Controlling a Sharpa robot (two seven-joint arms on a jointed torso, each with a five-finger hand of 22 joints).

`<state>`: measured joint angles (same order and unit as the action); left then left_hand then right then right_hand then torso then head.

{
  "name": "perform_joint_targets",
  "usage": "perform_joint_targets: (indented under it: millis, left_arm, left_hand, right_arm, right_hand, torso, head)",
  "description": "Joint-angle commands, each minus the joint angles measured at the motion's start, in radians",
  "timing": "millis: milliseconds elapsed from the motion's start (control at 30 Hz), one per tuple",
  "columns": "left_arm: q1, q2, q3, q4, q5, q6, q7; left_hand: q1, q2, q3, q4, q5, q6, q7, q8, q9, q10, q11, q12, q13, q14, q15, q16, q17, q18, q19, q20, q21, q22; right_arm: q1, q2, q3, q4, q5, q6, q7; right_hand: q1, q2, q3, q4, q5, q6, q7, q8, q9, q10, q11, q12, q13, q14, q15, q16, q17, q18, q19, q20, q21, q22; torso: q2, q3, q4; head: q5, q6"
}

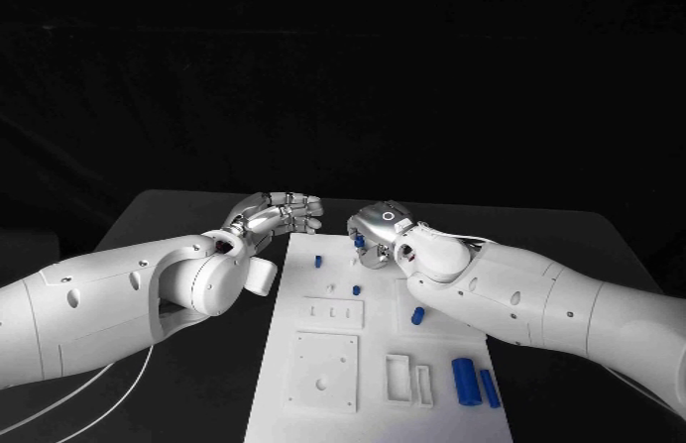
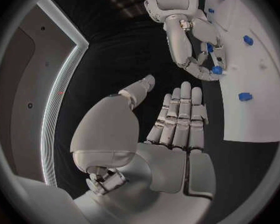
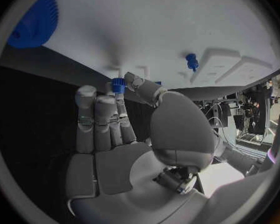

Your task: Assemble the parts on the task board

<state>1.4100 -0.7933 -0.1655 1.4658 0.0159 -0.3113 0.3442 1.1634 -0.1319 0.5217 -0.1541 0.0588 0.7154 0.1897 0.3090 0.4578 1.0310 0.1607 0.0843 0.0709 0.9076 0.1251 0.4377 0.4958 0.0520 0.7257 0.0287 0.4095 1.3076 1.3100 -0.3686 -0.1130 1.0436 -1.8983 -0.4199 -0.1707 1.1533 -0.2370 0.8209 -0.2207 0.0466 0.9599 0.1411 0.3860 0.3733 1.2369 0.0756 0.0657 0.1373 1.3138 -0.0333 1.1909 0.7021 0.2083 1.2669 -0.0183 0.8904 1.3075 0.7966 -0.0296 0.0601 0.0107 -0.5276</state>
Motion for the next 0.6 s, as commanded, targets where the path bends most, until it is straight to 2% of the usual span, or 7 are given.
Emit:
perform_joint_targets:
  millis: [33, 600]
  left_arm:
    - [0.002, 0.001, 0.001, 0.000, -0.005, 0.009, 0.008]
    - [0.002, 0.001, 0.001, -0.001, -0.005, 0.009, 0.008]
  left_hand:
    - [-0.010, -0.002, 0.000, -0.008, 0.004, 0.006, 0.010, -0.005, -0.002, 0.008, 0.002, -0.007, -0.001, 0.000, 0.005, -0.003, 0.002, 0.015, -0.003, 0.000, 0.002, 0.020]
    - [-0.010, -0.002, 0.002, -0.010, 0.004, 0.006, 0.010, -0.005, -0.002, 0.008, 0.002, -0.008, -0.001, 0.001, 0.005, -0.004, 0.002, 0.015, -0.003, 0.000, 0.002, 0.020]
  right_arm:
    - [-0.001, -0.003, -0.001, 0.004, -0.003, -0.001, 0.000]
    - [-0.001, -0.008, -0.001, 0.020, 0.002, -0.014, -0.002]
  right_hand:
    - [0.000, -0.007, -0.006, -0.002, 0.002, -0.006, -0.002, -0.002, -0.001, 0.006, 0.009, 0.001, -0.001, -0.009, 0.005, 0.004, -0.001, 0.053, 0.005, -0.012, 0.005, 0.016]
    - [0.000, -0.013, -0.010, 0.001, 0.002, -0.006, -0.002, -0.002, 0.000, 0.006, 0.009, 0.002, -0.001, -0.009, 0.004, 0.005, -0.003, 0.053, 0.005, -0.012, 0.005, 0.016]
  torso:
    - [0.001, 0.0002, -0.0001]
    - [0.001, -0.0007, -0.0002]
  head:
    - [0.000, 0.000]
    - [0.002, 0.001]
